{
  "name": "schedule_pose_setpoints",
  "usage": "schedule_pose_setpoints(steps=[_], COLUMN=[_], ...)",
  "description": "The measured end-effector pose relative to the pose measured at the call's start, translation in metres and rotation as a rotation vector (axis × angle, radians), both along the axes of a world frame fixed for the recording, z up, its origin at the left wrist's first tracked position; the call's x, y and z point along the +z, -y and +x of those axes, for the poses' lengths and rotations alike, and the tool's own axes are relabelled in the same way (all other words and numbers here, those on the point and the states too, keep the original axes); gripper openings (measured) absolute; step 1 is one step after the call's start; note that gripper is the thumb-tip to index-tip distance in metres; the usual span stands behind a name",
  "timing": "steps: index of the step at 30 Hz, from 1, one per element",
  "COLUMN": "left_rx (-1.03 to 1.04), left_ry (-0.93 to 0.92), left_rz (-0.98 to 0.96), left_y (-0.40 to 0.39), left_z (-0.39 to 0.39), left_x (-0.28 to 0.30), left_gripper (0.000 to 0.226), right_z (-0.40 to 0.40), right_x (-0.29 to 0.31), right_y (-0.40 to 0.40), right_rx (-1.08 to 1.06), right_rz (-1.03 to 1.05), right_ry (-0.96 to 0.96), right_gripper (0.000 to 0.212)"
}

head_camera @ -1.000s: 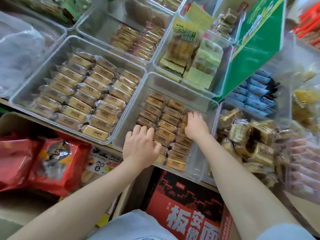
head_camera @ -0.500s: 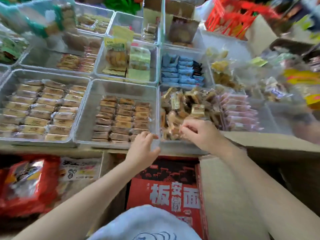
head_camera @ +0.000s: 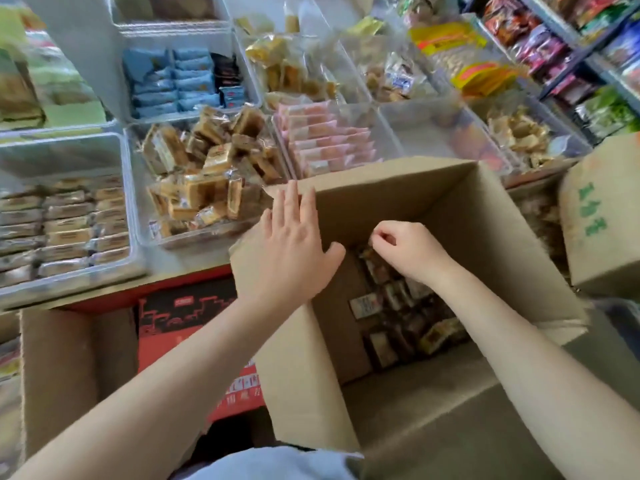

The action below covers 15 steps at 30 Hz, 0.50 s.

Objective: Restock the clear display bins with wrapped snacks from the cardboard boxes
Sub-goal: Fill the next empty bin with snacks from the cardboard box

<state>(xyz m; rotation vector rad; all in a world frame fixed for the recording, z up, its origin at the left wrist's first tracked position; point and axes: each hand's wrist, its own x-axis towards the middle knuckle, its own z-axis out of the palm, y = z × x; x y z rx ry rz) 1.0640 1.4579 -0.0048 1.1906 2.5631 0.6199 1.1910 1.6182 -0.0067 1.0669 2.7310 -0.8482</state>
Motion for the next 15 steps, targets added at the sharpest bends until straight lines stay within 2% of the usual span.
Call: schedule_pose_setpoints(steps=[4,7,10,12,15], left_rx=[0.062,0.055,0.06,0.075,0.092], left_ry=[-0.13,-0.173,-0.211,-0.185,-0.151], left_rz=[-0.111,-0.138,-0.118,-0.094,-0.057], left_y=[-0.018,-0.021,-0.018,-0.015,-0.015], left_z=[0.011,0.007,0.006,0.006,0.006], left_x=[-0.021,-0.026,-0.027,-0.028,-0.026], left_gripper=[0.091,0.093,0.09,0.087,0.084], right_z=[-0.004,-0.008,0.002,0.013,0.024], right_x=[-0.053,-0.103,-0.163,-0.192,-0.211], right_y=[-0.037,-0.04,-0.032,-0.029,-0.029], right_rx=[0.211,0.397,0.6,0.741,0.839], right_rz=[0.091,0.057,0.071,0.171,0.333], right_ry=[0.259,0.464,0.759,0.964,1.001], right_gripper=[0.021,0.025,0.035,0.046,0.052])
